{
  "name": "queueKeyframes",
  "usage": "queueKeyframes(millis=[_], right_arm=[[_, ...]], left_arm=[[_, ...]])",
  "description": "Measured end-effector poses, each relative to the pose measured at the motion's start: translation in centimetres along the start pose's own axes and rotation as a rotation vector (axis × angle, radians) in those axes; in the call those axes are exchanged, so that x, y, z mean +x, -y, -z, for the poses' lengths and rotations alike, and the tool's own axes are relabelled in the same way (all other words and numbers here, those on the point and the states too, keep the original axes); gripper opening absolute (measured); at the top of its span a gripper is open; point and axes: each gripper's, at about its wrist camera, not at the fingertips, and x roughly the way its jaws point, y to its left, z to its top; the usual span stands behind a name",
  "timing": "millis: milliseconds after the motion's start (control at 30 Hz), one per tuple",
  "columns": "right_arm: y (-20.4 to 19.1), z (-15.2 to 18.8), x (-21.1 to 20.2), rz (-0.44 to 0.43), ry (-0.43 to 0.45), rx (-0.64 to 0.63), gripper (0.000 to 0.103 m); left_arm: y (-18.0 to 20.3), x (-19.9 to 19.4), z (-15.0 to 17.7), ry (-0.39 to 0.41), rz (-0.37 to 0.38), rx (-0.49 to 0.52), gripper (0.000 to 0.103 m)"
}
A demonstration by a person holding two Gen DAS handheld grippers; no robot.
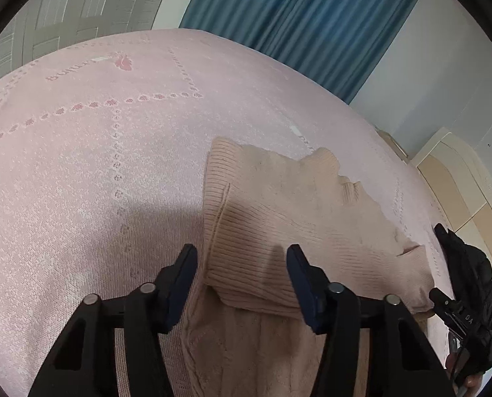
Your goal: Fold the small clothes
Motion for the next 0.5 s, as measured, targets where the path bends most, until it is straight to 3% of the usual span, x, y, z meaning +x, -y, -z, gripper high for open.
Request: queueKeyframes(millis=[67,167,300,400,500], right_arm=[[0.3,-0.3,0.3,0.029,0.0,-0.027,0.06],[0.6,-0.8,1.9,0.067,-0.038,-0.026,0.06],[2.2,-1.2,3.8,0.009,-0.103,0.082,0.061],[2.5,-1.5,4.2,-0.005,-0.094,0.096,0.059],[1.5,-1.5,4.2,0.009,-0.083,0.023,0.036]], left_arm=[[-0.1,-0.2,-0.3,0.013,0.014,-0.01,0.043],[-0.1,0.1,-0.6,0.027,0.008,-0.003,0.042],[-0.4,1.0,-0.9,0.013,-0.005,-0.034,0.042],[0.0,1.2,-1.1,0.019,-0.001,-0.043,0.032],[0.7,0.9,-1.1,0.058,-0.015,-0.024,0.021]])
